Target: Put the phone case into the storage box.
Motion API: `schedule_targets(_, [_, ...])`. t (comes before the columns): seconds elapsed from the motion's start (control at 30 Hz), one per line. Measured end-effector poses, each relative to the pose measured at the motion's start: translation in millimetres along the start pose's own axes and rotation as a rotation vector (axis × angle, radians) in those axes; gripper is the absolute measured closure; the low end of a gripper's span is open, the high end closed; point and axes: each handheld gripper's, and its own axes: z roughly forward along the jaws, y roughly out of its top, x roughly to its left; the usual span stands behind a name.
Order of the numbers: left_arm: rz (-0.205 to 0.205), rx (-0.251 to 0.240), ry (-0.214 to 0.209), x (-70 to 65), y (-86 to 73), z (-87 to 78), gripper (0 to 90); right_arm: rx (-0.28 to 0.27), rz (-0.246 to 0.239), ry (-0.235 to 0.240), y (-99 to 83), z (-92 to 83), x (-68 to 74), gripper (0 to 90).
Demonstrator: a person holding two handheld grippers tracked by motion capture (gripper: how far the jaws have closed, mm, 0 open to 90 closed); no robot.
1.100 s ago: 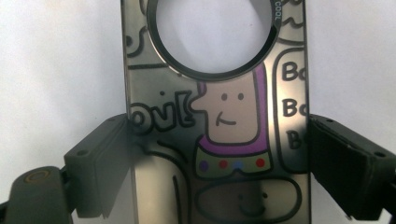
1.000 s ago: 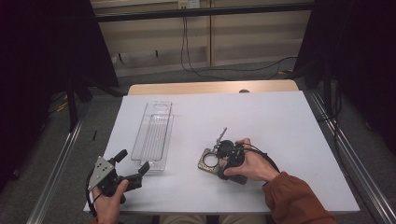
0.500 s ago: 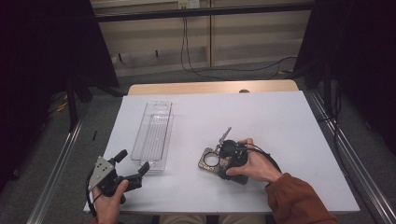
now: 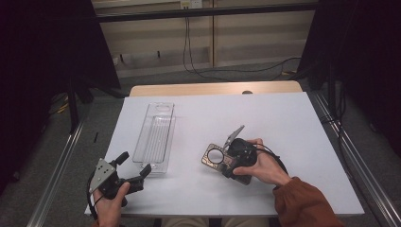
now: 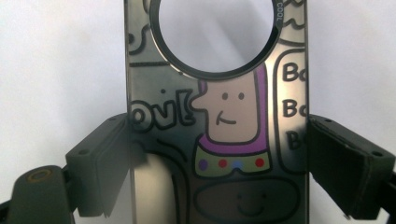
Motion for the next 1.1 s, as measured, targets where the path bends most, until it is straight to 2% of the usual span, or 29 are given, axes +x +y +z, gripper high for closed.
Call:
schedule_targets(0.43, [-0.001, 0.002, -0.01, 0.4, -0.2, 0.3, 3.3, -0.18, 0.017, 0.005, -12.5, -9.5, -9.6, 12.3])
schedule_targets(0.47, [0.003, 0.006, -0.009, 0.2, -0.1, 0.0, 3.3, -0.18, 0.03, -0.003, -13.0, -10.3, -9.2, 12.3])
schedule_targets(0.63, [-0.005, 0.001, -0.005, -0.2, -0.2, -0.1, 3.3, -0.23, 0.02, -0.007, -16.2, -12.4, -10.8, 12.3])
schedule_targets(0.83, [-0.003, 0.0, -0.004, 0.3, 0.1, -0.3, 3.3, -0.323, 0.036, -0.003, -19.1, -19.7, -12.3, 12.3])
schedule_targets(0.87, [-0.001, 0.001, -0.004, 0.4, 0.2, -0.3, 3.3, -0.334, 0.033, -0.019, -19.7, -21.5, -12.4, 12.3])
schedule_targets(0.9, [-0.002, 0.002, -0.007, 0.3, 0.1, -0.2, 3.3, -0.347, 0.03, -0.005, -20.2, -21.8, -13.4, 12.3])
schedule_targets(1.1, [-0.002, 0.0, -0.005, -0.2, 0.2, -0.3, 3.3, -0.407, 0.046, -0.006, -24.0, -24.1, -16.0, 12.3])
